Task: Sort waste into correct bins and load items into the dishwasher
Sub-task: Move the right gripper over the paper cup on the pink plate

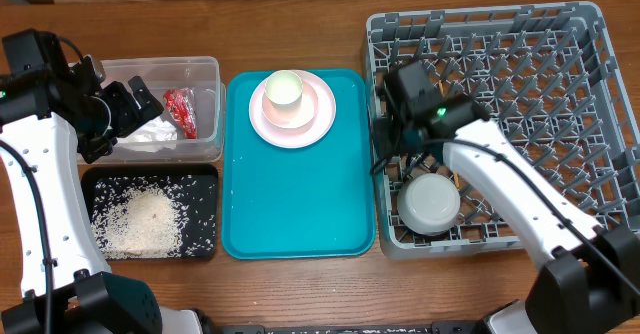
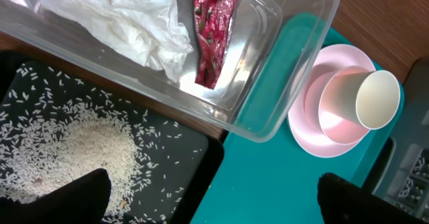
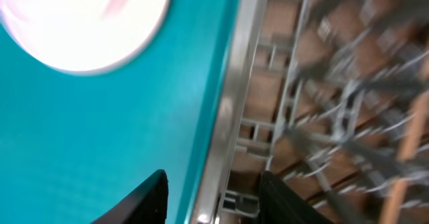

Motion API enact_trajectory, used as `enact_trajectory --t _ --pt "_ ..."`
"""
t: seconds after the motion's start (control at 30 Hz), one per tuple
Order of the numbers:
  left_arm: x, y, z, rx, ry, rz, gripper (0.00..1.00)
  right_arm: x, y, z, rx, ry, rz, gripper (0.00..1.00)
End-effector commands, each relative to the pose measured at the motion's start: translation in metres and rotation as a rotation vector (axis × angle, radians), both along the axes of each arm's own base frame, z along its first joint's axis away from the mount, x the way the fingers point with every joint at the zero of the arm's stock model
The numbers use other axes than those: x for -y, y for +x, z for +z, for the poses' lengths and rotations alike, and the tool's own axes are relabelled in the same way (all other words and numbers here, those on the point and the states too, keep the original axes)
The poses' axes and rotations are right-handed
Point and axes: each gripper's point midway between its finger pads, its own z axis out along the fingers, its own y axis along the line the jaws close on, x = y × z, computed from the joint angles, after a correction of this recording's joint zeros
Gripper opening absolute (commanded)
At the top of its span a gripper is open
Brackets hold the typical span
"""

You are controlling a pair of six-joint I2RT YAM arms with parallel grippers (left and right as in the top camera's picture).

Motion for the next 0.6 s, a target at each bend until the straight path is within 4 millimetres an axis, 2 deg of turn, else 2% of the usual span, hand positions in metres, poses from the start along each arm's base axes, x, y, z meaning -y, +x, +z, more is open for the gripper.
enact_trajectory --t 0.0,0.03,0.13,0.17,0.27,0.33,0.4,0.47,0.57 --pt "0.001 0.001 0.01 0.03 0.018 -0.014 1.0 -0.011 0.03 0.075 0.178 0.037 0.016 0.47" --pt "0.001 0.001 0.01 0.03 0.018 -0.014 1.0 -0.015 0.034 0.097 0.217 0.063 0.021 0.48" --pt "0.001 0.001 0.01 0.03 0.018 -0.014 1.0 -0.026 0.043 0.142 0.311 0.121 0.035 0.49" --pt "0.001 0.001 0.01 0.03 0.018 -0.014 1.0 -0.03 0.044 0.152 0.331 0.139 0.041 0.53" --pt "0.001 0.001 0.01 0.03 0.018 -0.014 1.0 -0.05 0.049 0.174 0.392 0.211 0.083 0.55" --pt "0.001 0.001 0.01 0.03 0.018 -0.014 1.0 -0.066 0.051 0.177 0.415 0.247 0.13 0.55" --pt "0.001 0.001 0.01 0.03 0.018 -0.014 1.0 -0.088 0.054 0.172 0.423 0.27 0.179 0.56" --pt "0.001 0.001 0.01 0.03 0.018 -0.014 1.0 -0.11 0.056 0.16 0.425 0.264 0.235 0.57" --pt "0.001 0.001 0.01 0.03 0.018 -0.014 1.0 -0.157 0.058 0.121 0.417 0.223 0.363 0.6"
